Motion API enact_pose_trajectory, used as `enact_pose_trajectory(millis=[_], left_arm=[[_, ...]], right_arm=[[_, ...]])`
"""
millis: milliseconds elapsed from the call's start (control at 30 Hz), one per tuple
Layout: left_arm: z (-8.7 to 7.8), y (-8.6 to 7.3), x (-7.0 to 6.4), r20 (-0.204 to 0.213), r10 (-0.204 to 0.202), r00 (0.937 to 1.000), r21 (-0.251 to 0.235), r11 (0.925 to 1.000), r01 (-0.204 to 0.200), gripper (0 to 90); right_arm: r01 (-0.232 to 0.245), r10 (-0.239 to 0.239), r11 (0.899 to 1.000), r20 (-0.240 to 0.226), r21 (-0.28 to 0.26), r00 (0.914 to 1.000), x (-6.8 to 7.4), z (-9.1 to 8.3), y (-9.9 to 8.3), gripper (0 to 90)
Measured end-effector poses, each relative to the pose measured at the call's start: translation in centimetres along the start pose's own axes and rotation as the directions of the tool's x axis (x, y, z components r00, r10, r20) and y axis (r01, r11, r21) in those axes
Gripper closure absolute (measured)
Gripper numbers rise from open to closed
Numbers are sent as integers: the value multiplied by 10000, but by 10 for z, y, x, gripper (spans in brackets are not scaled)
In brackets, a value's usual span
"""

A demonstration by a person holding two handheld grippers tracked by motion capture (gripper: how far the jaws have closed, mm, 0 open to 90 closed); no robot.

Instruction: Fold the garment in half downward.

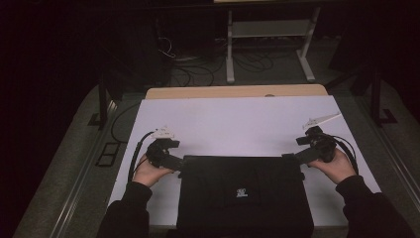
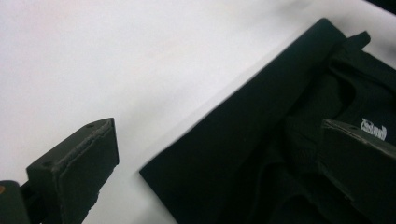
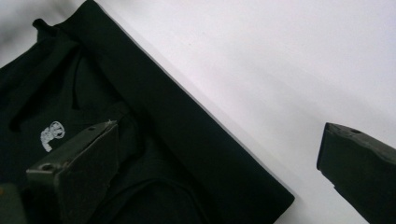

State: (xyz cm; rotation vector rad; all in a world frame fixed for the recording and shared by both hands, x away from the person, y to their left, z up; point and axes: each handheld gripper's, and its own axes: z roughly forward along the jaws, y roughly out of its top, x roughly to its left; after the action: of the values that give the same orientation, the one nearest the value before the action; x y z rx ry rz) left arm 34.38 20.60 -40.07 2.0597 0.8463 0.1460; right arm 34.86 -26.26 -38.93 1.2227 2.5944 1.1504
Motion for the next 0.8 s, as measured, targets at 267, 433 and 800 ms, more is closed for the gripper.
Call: enact_pose_trajectory(millis=[267,433,800], left_arm=[[9,-3,8,-19,-89,10000,192,9998,90,0],[13,-8,15,186,-385,9991,194,9991,381,0],[25,-16,20,405,-574,9975,757,9957,542,0]], right_arm=[[-168,168,9997,-7,162,9999,-8,9,-6,0],[-378,378,9988,3,305,9993,-14,13,-10,0],[-516,507,9965,154,652,9986,-20,19,-17,0]])
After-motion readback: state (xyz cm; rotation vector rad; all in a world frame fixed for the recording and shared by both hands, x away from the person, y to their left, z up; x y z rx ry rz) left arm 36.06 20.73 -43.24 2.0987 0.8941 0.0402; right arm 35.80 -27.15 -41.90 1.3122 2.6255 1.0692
